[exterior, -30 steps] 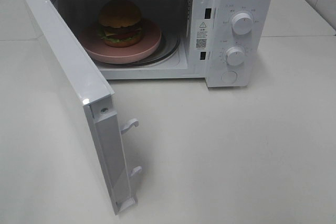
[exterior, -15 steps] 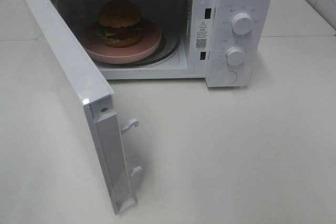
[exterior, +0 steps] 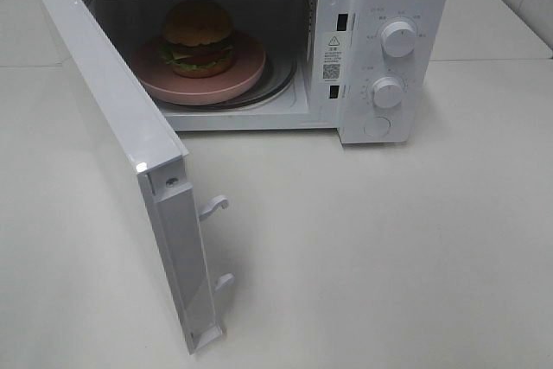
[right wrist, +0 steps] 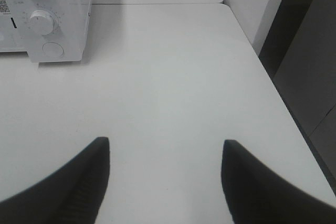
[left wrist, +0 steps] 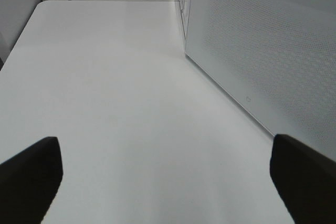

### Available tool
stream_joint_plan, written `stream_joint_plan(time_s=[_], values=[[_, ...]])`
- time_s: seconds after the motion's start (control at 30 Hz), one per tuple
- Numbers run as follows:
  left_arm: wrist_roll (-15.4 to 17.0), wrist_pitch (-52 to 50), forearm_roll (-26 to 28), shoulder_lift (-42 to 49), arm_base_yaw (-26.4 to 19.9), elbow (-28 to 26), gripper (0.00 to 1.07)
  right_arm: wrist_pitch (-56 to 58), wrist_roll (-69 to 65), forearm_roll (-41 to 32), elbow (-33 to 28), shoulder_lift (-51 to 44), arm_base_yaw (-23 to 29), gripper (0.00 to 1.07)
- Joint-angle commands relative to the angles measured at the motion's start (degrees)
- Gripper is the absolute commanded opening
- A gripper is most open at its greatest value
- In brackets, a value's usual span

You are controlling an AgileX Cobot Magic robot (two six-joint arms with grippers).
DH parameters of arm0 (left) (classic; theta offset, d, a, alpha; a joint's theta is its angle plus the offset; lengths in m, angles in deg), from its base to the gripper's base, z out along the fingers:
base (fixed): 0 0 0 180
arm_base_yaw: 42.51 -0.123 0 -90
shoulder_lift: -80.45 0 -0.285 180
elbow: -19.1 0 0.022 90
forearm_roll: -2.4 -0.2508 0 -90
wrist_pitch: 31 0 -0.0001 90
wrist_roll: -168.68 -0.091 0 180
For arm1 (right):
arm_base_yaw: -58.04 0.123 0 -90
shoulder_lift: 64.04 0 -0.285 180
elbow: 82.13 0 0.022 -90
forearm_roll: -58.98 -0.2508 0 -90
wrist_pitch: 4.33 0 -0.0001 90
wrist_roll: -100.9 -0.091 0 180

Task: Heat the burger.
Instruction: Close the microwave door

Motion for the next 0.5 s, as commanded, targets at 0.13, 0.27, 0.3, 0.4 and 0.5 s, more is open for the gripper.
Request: stream_joint_plan(time_s=[0.13,0.27,0.3,0.4,0.5], values=[[0.29,-0.74,0.11,0.92,-0.11,0.06,1.01,-0.06,-0.63,-0.17,-0.17,-1.72,-0.23,0.60],[0.29,-0.74,0.11,0.92,-0.11,0.06,1.01,-0.06,-0.63,-0.17,-0.17,-1.72,-0.23,0.60],[0.29,-0.74,0.11,0.92,-0.11,0.06,1.01,-0.06,-0.63,-0.17,-0.17,-1.72,-0.23,0.60],[0.29,-0.74,0.11,0.92,-0.11,0.06,1.01,-0.06,-0.63,-0.17,-0.17,-1.72,-0.23,0.60],[0.29,-0.74,0.11,0.92,-0.11,0.06,1.01,-0.06,-0.63,-0.17,-0.17,-1.72,-0.23,0.60]])
